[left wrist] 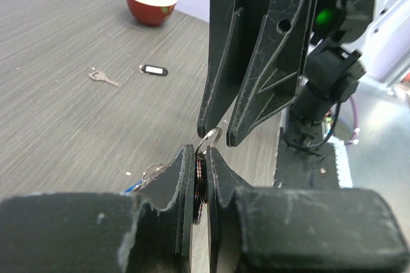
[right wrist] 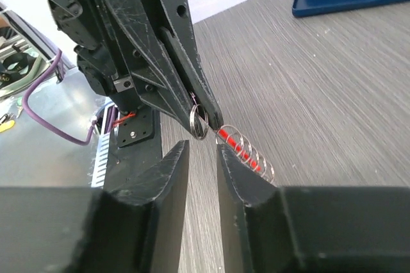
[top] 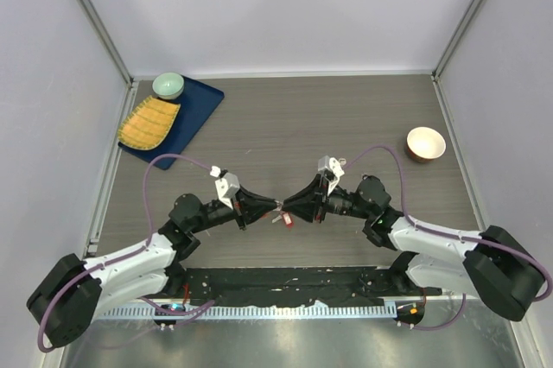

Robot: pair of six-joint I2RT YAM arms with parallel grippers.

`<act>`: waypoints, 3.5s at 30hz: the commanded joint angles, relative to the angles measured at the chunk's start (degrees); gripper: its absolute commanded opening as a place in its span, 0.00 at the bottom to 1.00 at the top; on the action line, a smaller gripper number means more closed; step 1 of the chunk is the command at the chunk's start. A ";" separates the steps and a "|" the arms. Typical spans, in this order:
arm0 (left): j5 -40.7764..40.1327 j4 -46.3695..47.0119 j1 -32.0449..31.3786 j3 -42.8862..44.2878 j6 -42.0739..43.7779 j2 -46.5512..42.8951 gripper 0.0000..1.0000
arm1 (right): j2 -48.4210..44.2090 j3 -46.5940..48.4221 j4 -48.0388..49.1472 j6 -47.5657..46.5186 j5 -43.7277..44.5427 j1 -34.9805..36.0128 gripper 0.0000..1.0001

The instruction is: Put the keys on the keyring

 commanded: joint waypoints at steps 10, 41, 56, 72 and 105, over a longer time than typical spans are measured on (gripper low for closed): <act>-8.13 -19.59 -3.33 3.93 18.46 -4.24 0.00 | -13.88 14.63 -48.03 -10.21 21.12 0.31 0.62; -31.52 -25.49 -18.10 7.27 34.37 5.78 0.00 | 12.30 37.58 -85.68 -9.86 42.61 -25.79 0.67; -36.36 -27.60 -18.19 8.94 33.14 8.16 0.00 | 21.62 39.34 -84.01 -13.55 44.71 -29.48 0.52; -37.32 -28.30 -18.19 9.46 32.70 9.04 0.00 | 23.99 39.52 -70.59 -11.18 33.03 -29.84 0.41; -37.67 -28.56 -18.19 9.73 32.62 10.18 0.00 | 36.56 42.33 -62.47 -9.15 33.55 -28.52 0.26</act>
